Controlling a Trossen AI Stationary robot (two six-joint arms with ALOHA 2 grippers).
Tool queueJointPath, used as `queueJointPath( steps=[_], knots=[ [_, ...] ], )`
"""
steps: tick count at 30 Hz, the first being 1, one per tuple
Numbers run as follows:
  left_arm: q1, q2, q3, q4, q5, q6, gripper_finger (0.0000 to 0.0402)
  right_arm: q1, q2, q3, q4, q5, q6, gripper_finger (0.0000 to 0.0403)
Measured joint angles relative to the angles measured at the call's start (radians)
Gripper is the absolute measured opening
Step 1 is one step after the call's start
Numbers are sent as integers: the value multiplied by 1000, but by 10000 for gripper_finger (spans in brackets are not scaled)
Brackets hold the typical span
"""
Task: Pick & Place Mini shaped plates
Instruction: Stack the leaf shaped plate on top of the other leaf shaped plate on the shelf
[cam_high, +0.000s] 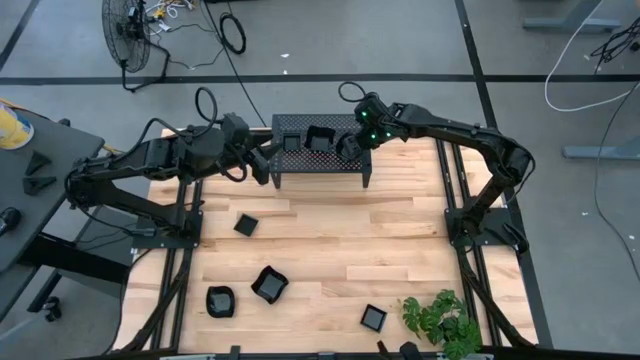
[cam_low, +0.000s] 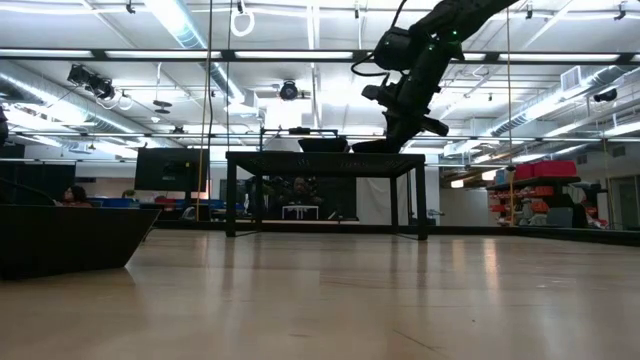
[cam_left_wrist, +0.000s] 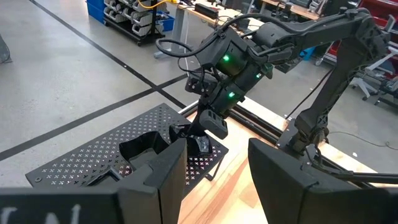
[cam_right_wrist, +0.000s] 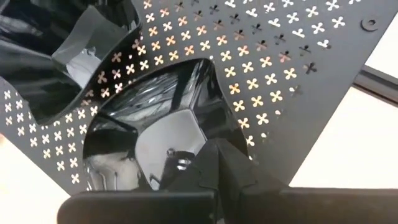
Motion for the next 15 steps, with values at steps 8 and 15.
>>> queueJointPath(
  steps=[8,15],
  knots=[
    [0,0,0,0,0,-4,177,0,0,31,-9,49,5,0],
    [0,0,0,0,0,-7,177,-3,0,99,-22,64,-39,0]
  ],
)
